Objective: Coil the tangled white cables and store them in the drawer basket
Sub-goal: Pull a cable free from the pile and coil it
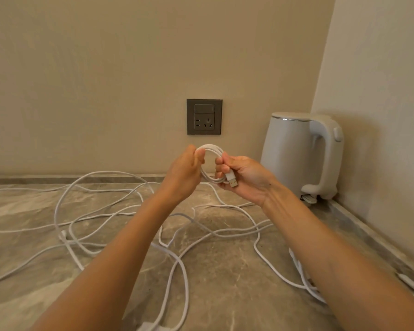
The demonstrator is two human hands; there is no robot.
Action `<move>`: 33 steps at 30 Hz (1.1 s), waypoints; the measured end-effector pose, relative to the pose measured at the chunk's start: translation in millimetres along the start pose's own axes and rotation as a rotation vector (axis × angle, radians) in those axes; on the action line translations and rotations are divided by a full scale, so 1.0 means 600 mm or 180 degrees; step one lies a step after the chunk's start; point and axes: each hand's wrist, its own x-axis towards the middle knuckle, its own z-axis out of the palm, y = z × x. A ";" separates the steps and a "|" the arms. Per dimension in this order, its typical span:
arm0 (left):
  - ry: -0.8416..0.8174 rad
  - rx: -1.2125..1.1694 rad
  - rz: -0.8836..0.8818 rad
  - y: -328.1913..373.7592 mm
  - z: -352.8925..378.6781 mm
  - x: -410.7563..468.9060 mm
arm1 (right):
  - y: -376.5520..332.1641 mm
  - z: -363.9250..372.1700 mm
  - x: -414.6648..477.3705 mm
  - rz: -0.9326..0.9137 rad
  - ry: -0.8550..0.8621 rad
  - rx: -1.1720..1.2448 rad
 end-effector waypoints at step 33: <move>-0.1512 0.1274 0.0603 0.004 -0.007 -0.009 | -0.045 -0.031 -0.021 0.0239 -0.0261 0.0475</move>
